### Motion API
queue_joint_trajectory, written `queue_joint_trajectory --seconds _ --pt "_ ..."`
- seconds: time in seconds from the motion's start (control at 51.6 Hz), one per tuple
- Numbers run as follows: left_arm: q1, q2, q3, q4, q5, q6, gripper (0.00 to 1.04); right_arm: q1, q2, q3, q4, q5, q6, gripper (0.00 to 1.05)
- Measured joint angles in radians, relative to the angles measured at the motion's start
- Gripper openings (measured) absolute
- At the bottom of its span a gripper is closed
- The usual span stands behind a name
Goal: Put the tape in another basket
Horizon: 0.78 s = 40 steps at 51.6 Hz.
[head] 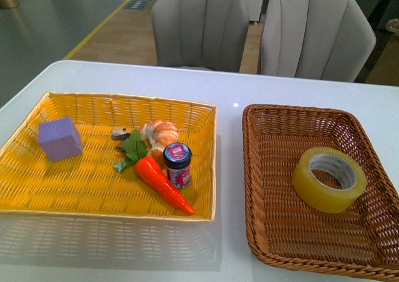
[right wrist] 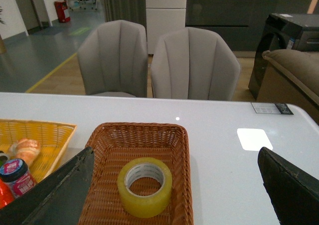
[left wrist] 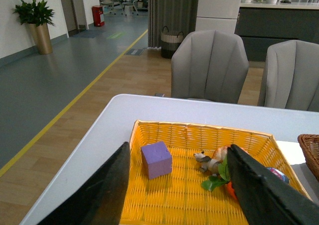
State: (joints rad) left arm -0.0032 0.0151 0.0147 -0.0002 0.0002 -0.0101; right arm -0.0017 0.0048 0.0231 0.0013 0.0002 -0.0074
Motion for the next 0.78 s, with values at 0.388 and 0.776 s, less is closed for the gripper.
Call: queue_joint_trajectory --seconds 0.388,0.776 --pt "0.000 0.000 0.000 0.000 0.000 0.002 0.96 0.000 0.000 0.000 0.000 0.000 0.000 0.96" --pt "0.000 0.000 0.000 0.000 0.000 0.002 0.96 0.000 0.000 0.000 0.000 0.000 0.000 0.96"
